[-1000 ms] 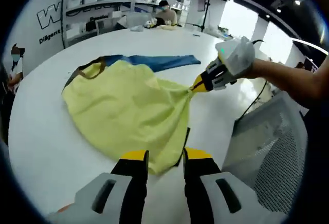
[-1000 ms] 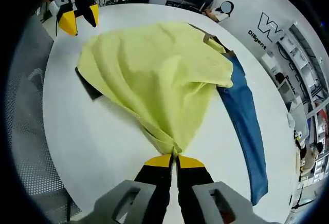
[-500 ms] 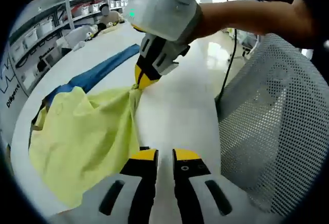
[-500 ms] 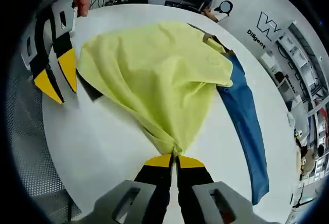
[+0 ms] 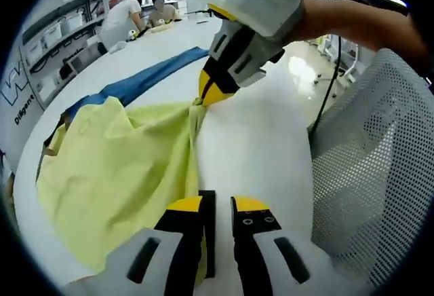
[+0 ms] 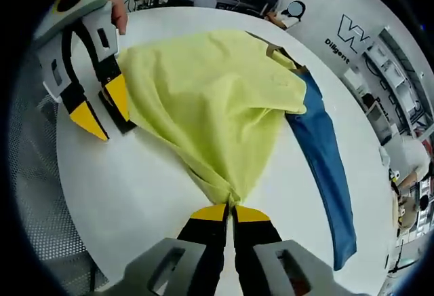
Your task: Fold the garment on the visible template until the final outline fits inside the template.
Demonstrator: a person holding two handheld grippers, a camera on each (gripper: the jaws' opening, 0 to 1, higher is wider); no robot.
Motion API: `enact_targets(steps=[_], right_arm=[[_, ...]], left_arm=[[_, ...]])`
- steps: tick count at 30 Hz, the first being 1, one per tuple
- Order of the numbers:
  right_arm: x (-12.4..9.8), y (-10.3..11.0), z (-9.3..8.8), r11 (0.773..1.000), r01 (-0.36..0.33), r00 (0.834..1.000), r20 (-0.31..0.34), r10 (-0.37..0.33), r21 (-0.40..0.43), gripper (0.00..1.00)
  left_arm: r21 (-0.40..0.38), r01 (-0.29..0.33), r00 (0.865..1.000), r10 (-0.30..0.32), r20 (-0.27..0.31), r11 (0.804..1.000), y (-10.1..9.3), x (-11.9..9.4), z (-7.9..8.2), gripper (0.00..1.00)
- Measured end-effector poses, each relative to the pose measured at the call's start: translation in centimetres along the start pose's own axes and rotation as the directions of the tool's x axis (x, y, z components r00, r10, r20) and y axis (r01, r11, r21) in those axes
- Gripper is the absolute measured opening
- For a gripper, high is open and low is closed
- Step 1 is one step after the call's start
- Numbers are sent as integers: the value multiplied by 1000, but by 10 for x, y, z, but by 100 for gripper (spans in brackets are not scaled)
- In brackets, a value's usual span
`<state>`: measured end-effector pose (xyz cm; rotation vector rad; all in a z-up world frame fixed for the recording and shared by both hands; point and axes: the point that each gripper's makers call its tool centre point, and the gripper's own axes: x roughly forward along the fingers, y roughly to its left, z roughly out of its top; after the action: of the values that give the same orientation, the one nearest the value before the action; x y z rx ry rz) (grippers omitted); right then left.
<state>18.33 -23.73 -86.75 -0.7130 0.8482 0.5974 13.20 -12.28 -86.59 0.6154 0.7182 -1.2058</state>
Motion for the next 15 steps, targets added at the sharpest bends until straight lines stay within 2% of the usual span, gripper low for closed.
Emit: enact_targets(steps=[1,9,11,15], right_arm=[[0,0,0,1000,0,1000,0,0,1,0],[0,0,0,1000,3,1000,2,-3,5,0],[0,0,0,1000,3,1000,1,-3,6,0],[0,0,0,1000,1,1000,1,-1,7,0]], left_arm=[[21,-5,1000,5,-3,1000,0,1,-1,12],[25,-77,997,77,28,997,13,4,6,3],[31,-116,993,115,31,993,19,3,8,0],[22,-120,992,119,35,993,18,1,8,0]])
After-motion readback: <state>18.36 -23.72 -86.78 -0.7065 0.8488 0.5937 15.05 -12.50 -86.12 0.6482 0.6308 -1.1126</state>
